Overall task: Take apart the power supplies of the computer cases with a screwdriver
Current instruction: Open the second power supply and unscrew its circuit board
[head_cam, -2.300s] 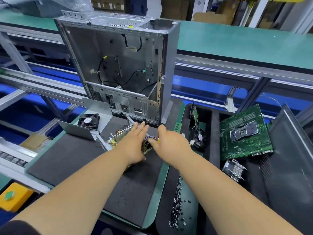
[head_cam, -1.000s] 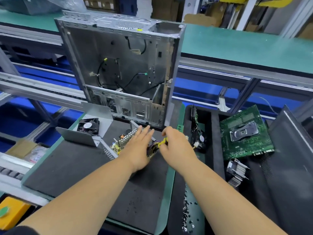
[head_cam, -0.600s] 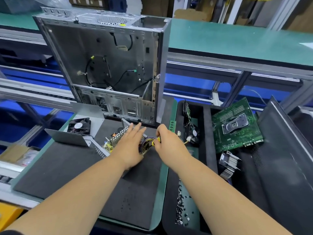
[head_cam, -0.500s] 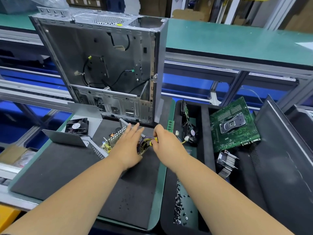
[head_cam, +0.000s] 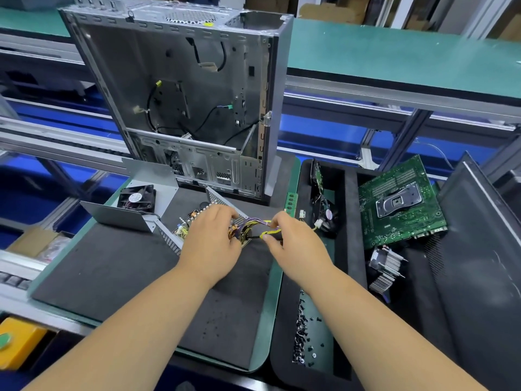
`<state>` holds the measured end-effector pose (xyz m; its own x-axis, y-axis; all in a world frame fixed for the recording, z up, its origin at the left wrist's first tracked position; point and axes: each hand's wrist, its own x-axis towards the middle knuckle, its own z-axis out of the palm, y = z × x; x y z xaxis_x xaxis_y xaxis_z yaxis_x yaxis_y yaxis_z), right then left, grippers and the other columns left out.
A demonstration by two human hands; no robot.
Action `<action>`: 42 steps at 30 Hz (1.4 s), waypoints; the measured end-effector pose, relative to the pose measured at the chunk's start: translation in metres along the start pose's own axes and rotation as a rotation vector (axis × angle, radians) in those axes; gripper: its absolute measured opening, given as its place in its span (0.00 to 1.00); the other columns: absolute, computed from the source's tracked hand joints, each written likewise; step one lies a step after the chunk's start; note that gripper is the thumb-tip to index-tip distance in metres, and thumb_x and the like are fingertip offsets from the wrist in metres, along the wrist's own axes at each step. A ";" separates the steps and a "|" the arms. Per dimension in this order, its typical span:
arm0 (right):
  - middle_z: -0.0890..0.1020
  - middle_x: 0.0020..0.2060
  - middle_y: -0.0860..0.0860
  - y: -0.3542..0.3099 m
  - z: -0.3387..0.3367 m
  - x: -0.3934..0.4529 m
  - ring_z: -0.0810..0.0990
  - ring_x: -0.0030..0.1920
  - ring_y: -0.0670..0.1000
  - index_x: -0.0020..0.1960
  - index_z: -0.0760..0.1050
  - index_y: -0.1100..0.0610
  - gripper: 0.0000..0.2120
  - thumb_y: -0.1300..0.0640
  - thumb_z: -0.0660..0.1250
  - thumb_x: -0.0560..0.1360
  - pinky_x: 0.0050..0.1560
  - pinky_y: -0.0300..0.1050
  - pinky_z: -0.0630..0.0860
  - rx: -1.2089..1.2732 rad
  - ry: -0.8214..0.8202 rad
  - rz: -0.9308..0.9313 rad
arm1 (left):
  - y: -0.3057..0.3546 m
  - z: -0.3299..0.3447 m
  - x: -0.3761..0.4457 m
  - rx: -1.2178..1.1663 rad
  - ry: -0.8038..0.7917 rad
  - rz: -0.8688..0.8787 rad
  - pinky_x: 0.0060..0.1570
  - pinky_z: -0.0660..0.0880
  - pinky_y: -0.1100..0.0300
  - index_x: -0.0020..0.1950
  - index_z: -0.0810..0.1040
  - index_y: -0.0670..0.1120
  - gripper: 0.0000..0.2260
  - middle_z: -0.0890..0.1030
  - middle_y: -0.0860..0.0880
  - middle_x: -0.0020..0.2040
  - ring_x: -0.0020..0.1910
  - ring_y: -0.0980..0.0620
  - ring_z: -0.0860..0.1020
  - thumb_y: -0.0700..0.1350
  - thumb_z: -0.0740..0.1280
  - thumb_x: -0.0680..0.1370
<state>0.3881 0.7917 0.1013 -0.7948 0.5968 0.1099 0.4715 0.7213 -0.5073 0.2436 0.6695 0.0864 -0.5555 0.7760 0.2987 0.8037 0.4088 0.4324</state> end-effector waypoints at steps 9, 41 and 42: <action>0.80 0.46 0.49 0.007 -0.004 -0.001 0.75 0.49 0.53 0.51 0.71 0.54 0.04 0.54 0.65 0.80 0.47 0.51 0.73 0.137 0.055 0.061 | 0.002 0.000 -0.008 0.035 -0.050 -0.054 0.58 0.72 0.53 0.56 0.77 0.46 0.15 0.77 0.49 0.55 0.55 0.46 0.74 0.39 0.71 0.70; 0.77 0.41 0.45 0.014 0.004 -0.004 0.74 0.43 0.51 0.50 0.73 0.55 0.03 0.57 0.67 0.78 0.40 0.45 0.69 0.100 0.136 -0.084 | -0.010 0.081 -0.007 0.322 0.280 -0.124 0.67 0.60 0.46 0.68 0.74 0.38 0.34 0.77 0.42 0.65 0.63 0.39 0.75 0.50 0.76 0.65; 0.79 0.42 0.46 0.015 0.005 -0.004 0.75 0.44 0.51 0.50 0.73 0.54 0.03 0.56 0.67 0.78 0.41 0.47 0.71 0.107 0.123 -0.085 | -0.013 0.082 -0.006 0.311 0.285 -0.120 0.67 0.60 0.46 0.68 0.74 0.39 0.34 0.77 0.42 0.65 0.62 0.39 0.75 0.50 0.76 0.65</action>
<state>0.3962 0.7984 0.0889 -0.7742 0.5788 0.2561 0.3564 0.7331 -0.5792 0.2544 0.6985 0.0094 -0.6509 0.5684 0.5032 0.7314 0.6471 0.2151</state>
